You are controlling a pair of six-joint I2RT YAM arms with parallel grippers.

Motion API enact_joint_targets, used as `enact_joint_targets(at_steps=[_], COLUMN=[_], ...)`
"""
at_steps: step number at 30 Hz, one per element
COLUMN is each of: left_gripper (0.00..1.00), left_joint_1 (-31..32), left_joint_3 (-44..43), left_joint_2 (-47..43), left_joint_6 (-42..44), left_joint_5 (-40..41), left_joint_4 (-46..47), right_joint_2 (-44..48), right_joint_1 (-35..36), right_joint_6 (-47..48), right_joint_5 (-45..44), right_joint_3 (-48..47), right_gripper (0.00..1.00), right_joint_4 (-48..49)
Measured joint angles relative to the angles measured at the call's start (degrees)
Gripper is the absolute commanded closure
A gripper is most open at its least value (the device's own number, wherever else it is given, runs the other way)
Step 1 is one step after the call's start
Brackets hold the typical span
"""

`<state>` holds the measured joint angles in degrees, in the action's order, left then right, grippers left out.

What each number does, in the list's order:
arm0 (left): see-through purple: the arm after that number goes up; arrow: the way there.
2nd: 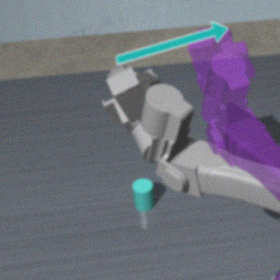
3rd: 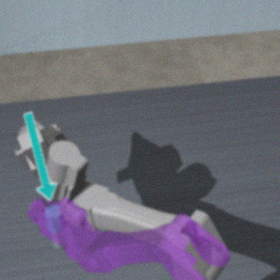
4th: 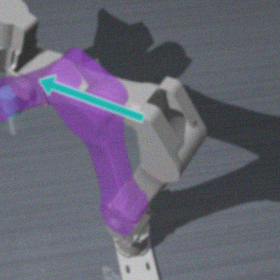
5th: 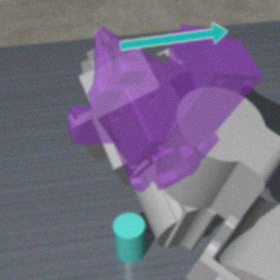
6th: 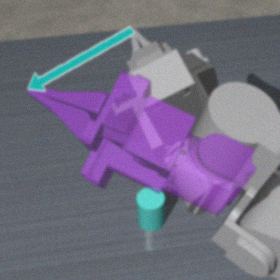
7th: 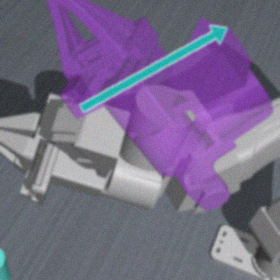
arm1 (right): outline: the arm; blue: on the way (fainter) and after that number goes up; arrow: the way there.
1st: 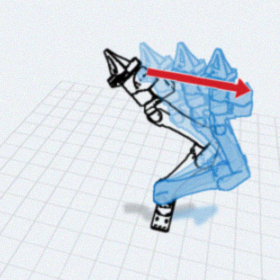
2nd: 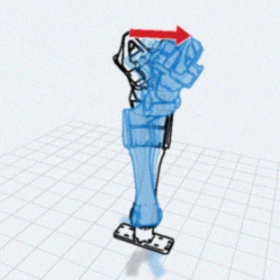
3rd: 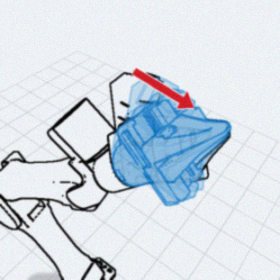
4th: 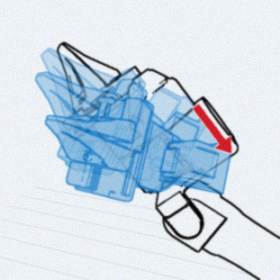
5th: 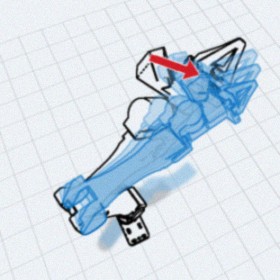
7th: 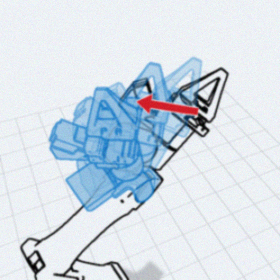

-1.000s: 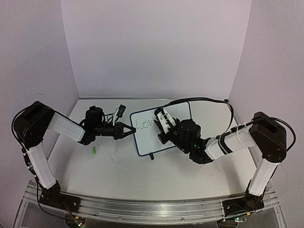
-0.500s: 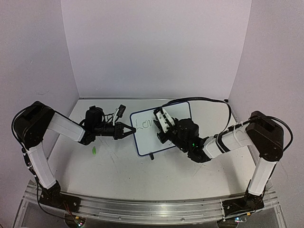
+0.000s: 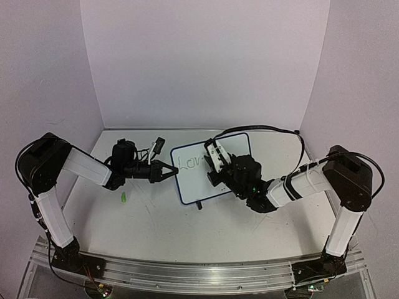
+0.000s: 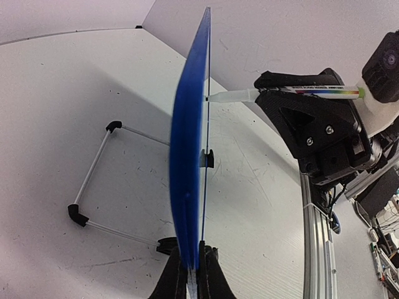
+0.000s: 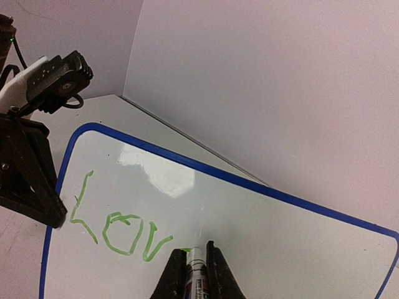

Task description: Write a sentence on the whiteboard

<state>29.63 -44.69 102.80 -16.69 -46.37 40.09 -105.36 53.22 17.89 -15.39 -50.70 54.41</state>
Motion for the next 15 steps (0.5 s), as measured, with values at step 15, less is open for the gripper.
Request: enact_joint_targets(at_steps=[15], left_gripper=[1.00], left_joint_1=[0.00], left_joint_3=[-0.13], left_joint_2=[0.00], left_joint_6=[-0.02], left_joint_5=[-0.02], left_joint_4=[-0.19], right_joint_2=[0.04], right_joint_1=[-0.38], right_joint_6=[1.09], right_joint_5=[-0.18], right_joint_3=[0.18], right_gripper=[1.00], right_joint_4=[0.64])
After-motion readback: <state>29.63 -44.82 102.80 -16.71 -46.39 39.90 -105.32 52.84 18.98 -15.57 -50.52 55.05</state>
